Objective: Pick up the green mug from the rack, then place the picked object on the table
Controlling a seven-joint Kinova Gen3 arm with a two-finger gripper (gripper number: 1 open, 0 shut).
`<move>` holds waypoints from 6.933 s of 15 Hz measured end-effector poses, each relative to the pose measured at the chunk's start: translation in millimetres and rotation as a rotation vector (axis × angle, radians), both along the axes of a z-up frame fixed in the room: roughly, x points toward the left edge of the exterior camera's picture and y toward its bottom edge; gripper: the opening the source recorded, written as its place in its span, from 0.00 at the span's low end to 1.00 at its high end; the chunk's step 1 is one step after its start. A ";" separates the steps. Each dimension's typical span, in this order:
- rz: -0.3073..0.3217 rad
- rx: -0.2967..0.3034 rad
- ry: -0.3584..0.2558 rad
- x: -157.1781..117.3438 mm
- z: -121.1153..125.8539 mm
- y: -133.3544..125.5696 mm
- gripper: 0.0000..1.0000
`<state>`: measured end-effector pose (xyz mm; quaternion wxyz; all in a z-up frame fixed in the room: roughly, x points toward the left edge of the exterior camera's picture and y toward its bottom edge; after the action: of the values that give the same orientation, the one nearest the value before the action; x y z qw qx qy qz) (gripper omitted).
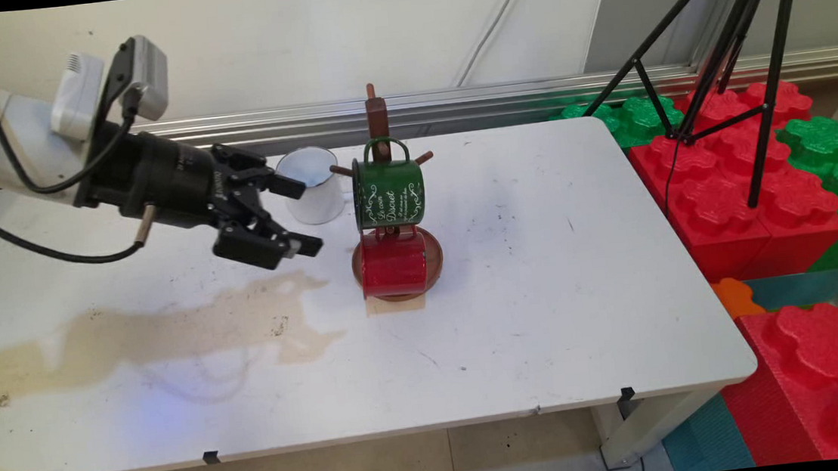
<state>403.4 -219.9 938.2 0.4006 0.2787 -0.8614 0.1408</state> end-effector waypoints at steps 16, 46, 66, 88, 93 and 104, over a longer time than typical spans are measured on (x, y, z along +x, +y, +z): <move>0.060 0.026 0.114 -43.4 -20.2 -14.7 1.00; 0.071 0.031 0.185 -48.0 -40.8 -20.0 0.00; 0.004 0.020 0.216 -40.8 -29.9 2.1 0.00; -0.175 -0.074 -0.138 -3.8 -11.8 35.4 0.00; -0.163 -0.089 -0.275 8.9 -3.4 33.3 0.00; -0.114 -0.001 -0.588 25.9 -17.6 11.9 0.00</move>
<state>429.3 -208.0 920.6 0.1414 0.1767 -0.9547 0.1932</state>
